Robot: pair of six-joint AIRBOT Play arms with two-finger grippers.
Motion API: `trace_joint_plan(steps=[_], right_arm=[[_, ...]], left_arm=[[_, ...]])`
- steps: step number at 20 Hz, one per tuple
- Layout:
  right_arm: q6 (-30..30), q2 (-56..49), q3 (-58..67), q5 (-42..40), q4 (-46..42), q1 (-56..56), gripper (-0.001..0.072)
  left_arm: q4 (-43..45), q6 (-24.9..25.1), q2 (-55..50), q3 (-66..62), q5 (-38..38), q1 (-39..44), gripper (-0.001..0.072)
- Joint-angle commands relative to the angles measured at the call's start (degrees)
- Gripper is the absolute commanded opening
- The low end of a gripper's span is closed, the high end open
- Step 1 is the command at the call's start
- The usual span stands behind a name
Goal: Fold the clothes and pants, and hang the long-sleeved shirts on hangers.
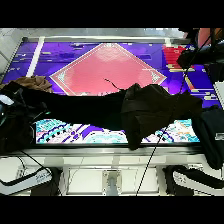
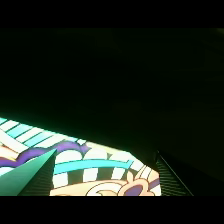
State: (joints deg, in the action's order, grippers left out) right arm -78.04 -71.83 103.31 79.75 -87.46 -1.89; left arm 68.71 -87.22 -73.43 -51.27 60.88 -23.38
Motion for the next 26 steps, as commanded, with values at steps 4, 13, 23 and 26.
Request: trace_joint_plan(steps=[4, 13, 23, 26], right_arm=[[-2.67, 0.02, 0.00, 0.68, 0.79, 0.00, 0.0528], [-5.46, 0.04, 0.02, 0.68, 5.25, 0.00, 0.0526], [-5.44, 0.15, 2.91, 5.44, 2.82, 0.00, 0.0505], [-5.38, 0.13, 2.91, 5.42, 2.80, 0.00, 0.0504]], left_arm=[[-4.28, -0.46, -4.33, 1.11, -5.97, -0.13, 0.0694], [-13.49, 1.77, -10.01, 0.74, -16.79, 3.74, 0.0026], [-13.31, 10.10, 15.69, -21.40, -22.45, -13.94, 0.0026], [-13.97, 7.91, 19.61, -23.58, -22.77, -21.11, 0.0025]])
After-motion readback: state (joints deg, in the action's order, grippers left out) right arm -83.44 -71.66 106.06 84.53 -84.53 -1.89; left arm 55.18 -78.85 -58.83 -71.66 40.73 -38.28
